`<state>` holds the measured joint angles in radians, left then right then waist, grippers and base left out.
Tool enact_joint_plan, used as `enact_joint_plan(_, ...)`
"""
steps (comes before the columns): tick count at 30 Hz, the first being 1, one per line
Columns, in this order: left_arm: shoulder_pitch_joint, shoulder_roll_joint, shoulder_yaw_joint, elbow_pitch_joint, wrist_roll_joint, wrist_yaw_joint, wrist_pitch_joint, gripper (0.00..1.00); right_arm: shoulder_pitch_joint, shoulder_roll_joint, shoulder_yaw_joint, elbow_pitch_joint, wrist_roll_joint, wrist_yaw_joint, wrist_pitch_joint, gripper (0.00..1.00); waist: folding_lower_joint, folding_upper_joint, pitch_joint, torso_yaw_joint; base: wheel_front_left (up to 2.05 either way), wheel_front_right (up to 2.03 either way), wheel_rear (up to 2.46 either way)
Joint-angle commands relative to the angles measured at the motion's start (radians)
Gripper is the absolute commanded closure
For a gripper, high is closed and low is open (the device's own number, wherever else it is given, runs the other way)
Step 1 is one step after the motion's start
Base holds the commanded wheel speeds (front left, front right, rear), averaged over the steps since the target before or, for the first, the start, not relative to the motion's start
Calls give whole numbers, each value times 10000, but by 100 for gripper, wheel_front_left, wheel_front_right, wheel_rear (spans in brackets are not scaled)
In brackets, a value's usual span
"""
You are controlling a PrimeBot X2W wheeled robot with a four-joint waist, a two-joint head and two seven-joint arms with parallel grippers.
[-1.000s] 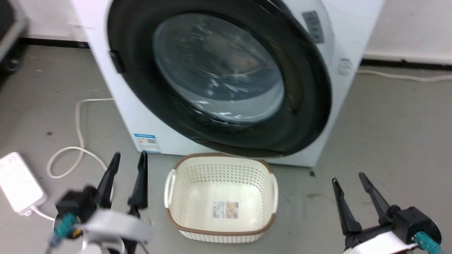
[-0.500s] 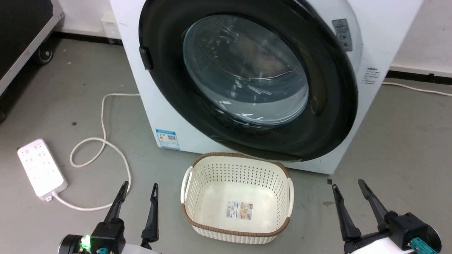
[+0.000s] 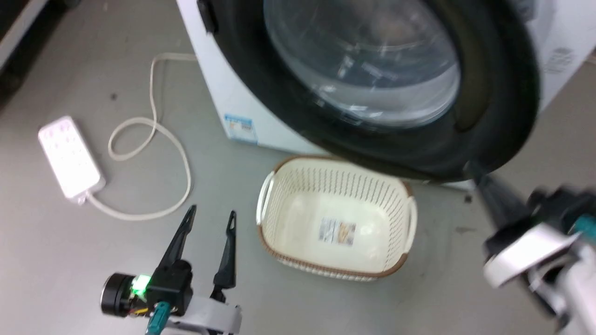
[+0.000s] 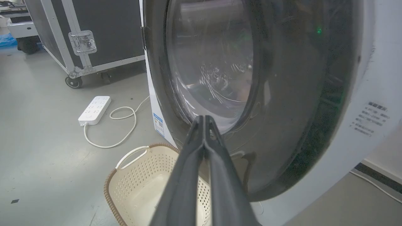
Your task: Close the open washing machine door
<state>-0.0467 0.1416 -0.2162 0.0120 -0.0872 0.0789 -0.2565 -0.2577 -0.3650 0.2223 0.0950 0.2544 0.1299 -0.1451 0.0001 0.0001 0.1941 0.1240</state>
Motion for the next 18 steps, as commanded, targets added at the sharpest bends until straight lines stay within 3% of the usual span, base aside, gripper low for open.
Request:
enact_joint_plan(1, -216, -66, -43, 12, 107, -40, -53, 0, -503, -433, 131, 112, 295, 8, 147, 100, -1, -1, 675, 431, 0, 0, 0)
enact_joint_plan(9, -826, -440, -185, 30, 249, -97, -53, 0, -2810, -2274, 371, 1557, 1924, 8, 631, 100, -1, -1, 1560, 1020, 0, 0, 0)
enact_joint_plan(18, -1021, -673, -248, -42, 296, -65, -53, 0, -4707, -3084, 245, 3385, 2817, 8, 954, 100, -1, -1, 1903, 1349, 0, 0, 0)
